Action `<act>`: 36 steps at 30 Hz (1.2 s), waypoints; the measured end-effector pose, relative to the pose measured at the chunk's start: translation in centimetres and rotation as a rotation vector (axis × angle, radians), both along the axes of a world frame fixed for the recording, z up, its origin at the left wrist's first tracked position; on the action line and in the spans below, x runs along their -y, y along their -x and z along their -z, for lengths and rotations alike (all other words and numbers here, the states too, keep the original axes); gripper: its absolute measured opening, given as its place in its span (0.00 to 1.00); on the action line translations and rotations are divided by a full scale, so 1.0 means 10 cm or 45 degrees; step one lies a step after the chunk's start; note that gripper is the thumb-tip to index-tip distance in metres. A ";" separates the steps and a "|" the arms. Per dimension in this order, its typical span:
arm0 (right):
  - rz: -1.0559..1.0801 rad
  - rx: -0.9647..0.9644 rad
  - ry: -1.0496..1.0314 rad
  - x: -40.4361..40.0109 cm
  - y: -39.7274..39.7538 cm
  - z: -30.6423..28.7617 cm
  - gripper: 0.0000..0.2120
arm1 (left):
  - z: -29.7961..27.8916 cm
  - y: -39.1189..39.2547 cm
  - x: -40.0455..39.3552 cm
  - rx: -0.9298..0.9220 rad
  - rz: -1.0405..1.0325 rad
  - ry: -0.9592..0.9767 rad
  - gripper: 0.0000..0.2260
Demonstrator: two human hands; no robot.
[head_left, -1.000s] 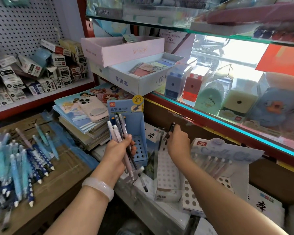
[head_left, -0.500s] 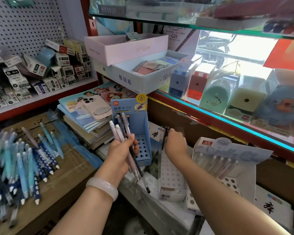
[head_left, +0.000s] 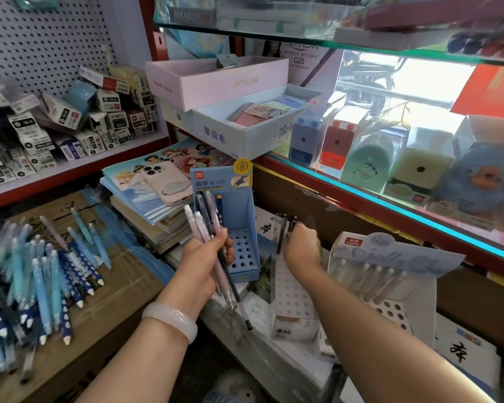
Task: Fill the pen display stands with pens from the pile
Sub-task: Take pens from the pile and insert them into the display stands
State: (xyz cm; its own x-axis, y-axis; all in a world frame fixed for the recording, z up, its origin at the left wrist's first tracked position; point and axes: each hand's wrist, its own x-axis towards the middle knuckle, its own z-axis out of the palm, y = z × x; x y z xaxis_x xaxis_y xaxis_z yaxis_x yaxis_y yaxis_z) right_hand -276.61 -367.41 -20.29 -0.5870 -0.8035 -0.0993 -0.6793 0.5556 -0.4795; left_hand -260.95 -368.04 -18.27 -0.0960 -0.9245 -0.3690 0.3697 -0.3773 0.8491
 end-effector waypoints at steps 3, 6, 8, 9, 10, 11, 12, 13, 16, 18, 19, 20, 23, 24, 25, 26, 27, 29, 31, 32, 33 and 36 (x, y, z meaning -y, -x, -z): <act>0.000 0.097 -0.033 -0.07 0.02 -0.01 0.09 | -0.02 -0.01 -0.03 0.011 0.012 0.014 0.04; 0.014 0.155 0.079 -0.21 -0.04 -0.01 0.07 | -0.05 -0.03 -0.08 0.025 0.028 0.042 0.03; -0.052 0.130 0.191 -0.32 -0.11 -0.08 0.08 | -0.07 -0.05 -0.12 0.057 0.035 0.083 0.03; -0.107 0.116 0.258 -0.39 -0.14 -0.13 0.09 | -0.08 -0.05 -0.15 0.088 0.041 0.111 0.03; -0.169 0.120 0.321 -0.45 -0.18 -0.18 0.09 | -0.09 -0.07 -0.17 0.130 0.050 0.143 0.04; -0.240 0.144 0.373 -0.53 -0.23 -0.24 0.09 | -0.08 -0.08 -0.20 0.178 0.061 0.176 0.04; -0.318 0.177 0.412 -0.62 -0.28 -0.28 0.09 | -0.07 -0.10 -0.23 0.226 0.074 0.206 0.04; -0.401 0.217 0.443 -0.71 -0.33 -0.29 0.09 | -0.06 -0.13 -0.26 0.272 0.090 0.233 0.04; -0.625 0.386 0.435 -1.03 -0.46 -0.10 0.07 | 0.00 -0.23 -0.35 0.403 0.143 0.294 0.06; -0.736 0.461 0.297 -1.23 -0.53 0.16 0.07 | 0.07 -0.33 -0.42 0.483 0.154 0.330 0.07; -0.781 0.479 0.206 -1.31 -0.55 0.31 0.07 | 0.12 -0.40 -0.44 0.532 0.164 0.344 0.07; -0.813 0.481 0.116 -1.36 -0.57 0.46 0.07 | 0.17 -0.46 -0.47 0.594 0.183 0.349 0.06; -0.849 0.433 -0.060 -1.45 -0.62 0.85 0.10 | 0.37 -0.62 -0.51 0.839 0.280 0.303 0.03; -0.835 0.443 -0.090 -1.45 -0.64 0.96 0.11 | 0.44 -0.65 -0.52 0.926 0.324 0.289 0.03; -0.805 0.475 -0.120 -1.45 -0.66 1.07 0.11 | 0.52 -0.67 -0.53 1.000 0.366 0.280 0.03; -0.762 0.519 -0.147 -1.45 -0.67 1.18 0.12 | 0.60 -0.68 -0.53 1.045 0.401 0.274 0.04; -0.720 0.560 -0.169 -1.46 -0.68 1.29 0.12 | 0.70 -0.68 -0.53 1.065 0.439 0.270 0.05; -0.672 0.627 -0.225 -1.51 -0.69 1.54 0.12 | 0.93 -0.68 -0.56 1.089 0.546 0.265 0.08; -0.634 0.643 -0.300 -1.61 -0.69 1.81 0.13 | 1.19 -0.71 -0.63 1.105 0.615 0.261 0.10; -0.598 0.643 -0.340 -1.66 -0.68 1.95 0.14 | 1.32 -0.74 -0.66 1.106 0.616 0.265 0.11; -0.563 0.646 -0.375 -1.71 -0.66 2.07 0.16 | 1.45 -0.77 -0.69 1.105 0.595 0.268 0.11; -0.532 0.615 -0.416 -1.82 -0.66 2.37 0.18 | 1.77 -0.93 -0.74 1.375 0.547 0.355 0.12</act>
State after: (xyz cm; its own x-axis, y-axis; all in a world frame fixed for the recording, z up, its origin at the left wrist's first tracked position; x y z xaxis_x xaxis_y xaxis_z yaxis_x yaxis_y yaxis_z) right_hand -270.02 -349.17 -44.00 -0.0665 -0.8365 -0.5439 -0.6207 0.4615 -0.6339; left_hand -251.68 -360.67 -35.93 -0.1801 -0.9537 -0.2409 -0.6967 -0.0492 0.7156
